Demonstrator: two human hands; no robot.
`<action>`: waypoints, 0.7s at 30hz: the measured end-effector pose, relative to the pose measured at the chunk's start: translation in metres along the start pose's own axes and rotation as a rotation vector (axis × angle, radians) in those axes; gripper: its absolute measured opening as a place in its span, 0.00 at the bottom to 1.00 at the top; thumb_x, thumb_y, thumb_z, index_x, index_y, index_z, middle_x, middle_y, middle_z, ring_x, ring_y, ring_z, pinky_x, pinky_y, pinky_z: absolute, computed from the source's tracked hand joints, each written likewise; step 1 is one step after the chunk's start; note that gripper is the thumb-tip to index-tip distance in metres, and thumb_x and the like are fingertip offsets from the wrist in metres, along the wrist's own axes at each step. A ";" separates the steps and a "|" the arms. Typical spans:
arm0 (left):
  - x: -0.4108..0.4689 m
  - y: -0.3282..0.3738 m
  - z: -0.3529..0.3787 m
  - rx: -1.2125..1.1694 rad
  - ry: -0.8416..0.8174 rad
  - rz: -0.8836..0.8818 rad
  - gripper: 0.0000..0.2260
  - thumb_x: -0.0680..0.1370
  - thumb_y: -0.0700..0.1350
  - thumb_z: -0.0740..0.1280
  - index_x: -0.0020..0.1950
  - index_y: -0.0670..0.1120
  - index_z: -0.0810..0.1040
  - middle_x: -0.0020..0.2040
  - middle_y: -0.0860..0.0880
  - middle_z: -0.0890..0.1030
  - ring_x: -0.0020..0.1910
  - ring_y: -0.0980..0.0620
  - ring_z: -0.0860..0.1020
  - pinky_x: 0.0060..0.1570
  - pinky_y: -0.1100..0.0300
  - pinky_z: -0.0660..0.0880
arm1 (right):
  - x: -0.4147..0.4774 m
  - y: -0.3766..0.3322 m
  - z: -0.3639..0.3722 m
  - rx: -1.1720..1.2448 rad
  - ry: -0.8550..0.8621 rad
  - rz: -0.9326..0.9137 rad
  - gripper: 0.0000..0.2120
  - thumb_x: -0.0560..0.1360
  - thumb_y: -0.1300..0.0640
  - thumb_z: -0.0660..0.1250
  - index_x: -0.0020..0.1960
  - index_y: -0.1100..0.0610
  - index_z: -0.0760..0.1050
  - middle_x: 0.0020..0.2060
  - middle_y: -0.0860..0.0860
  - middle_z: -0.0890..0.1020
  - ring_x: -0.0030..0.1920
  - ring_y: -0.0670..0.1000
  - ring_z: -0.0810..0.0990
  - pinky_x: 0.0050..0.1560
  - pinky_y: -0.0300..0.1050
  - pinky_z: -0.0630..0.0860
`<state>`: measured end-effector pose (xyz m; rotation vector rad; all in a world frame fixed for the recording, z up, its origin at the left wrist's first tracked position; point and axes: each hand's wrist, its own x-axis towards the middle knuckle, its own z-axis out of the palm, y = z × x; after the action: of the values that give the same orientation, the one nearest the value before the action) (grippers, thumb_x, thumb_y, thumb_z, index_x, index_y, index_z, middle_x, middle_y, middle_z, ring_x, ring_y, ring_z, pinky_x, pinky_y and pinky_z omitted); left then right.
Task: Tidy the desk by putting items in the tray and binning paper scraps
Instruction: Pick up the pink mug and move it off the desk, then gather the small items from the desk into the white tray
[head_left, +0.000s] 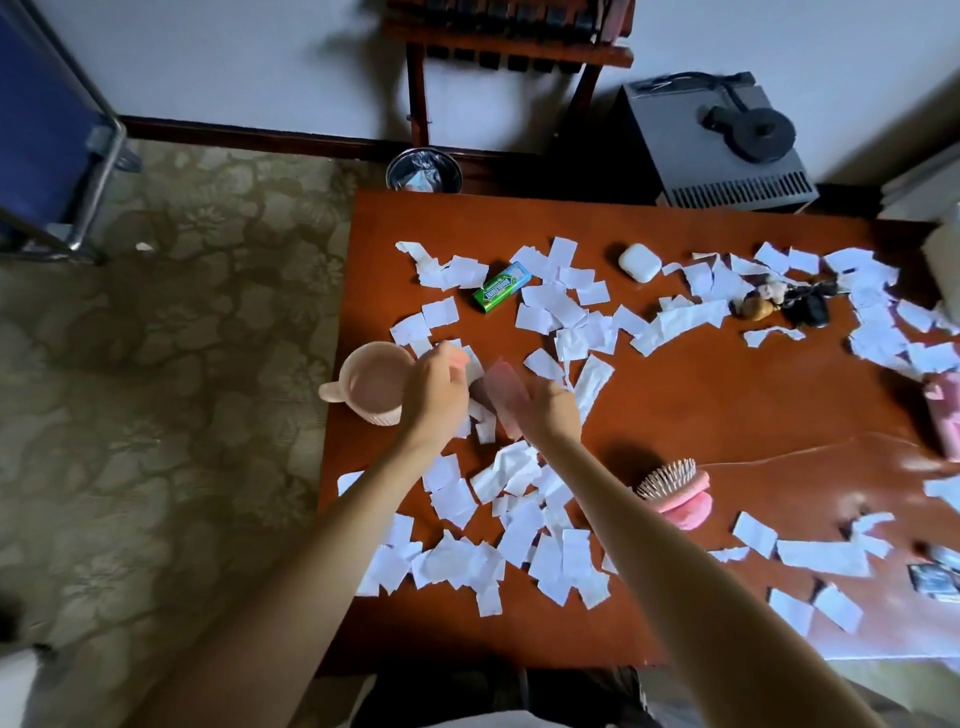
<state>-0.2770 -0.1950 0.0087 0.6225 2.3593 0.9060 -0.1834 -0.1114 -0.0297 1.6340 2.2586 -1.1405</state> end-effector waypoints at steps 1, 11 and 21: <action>0.007 0.004 -0.001 0.005 0.005 0.005 0.12 0.80 0.35 0.56 0.61 0.37 0.73 0.60 0.41 0.78 0.57 0.45 0.78 0.48 0.59 0.76 | 0.004 0.000 -0.006 0.022 0.018 -0.004 0.19 0.79 0.47 0.57 0.38 0.59 0.73 0.32 0.51 0.75 0.28 0.46 0.71 0.25 0.31 0.63; 0.105 0.050 0.032 0.310 -0.089 0.103 0.15 0.80 0.41 0.60 0.65 0.39 0.71 0.64 0.39 0.75 0.62 0.43 0.74 0.52 0.53 0.75 | 0.053 -0.004 -0.056 0.216 0.162 0.114 0.20 0.80 0.50 0.57 0.38 0.61 0.78 0.25 0.48 0.70 0.25 0.45 0.68 0.24 0.32 0.62; 0.133 0.062 0.072 0.732 -0.186 0.180 0.23 0.75 0.42 0.68 0.68 0.41 0.68 0.68 0.40 0.69 0.67 0.43 0.68 0.62 0.52 0.71 | 0.071 0.014 -0.085 0.202 0.184 0.143 0.17 0.79 0.53 0.58 0.49 0.64 0.79 0.43 0.59 0.82 0.35 0.50 0.76 0.29 0.34 0.69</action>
<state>-0.3191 -0.0430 -0.0342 1.1531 2.4533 0.0035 -0.1735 -0.0014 -0.0120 2.0185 2.1445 -1.2653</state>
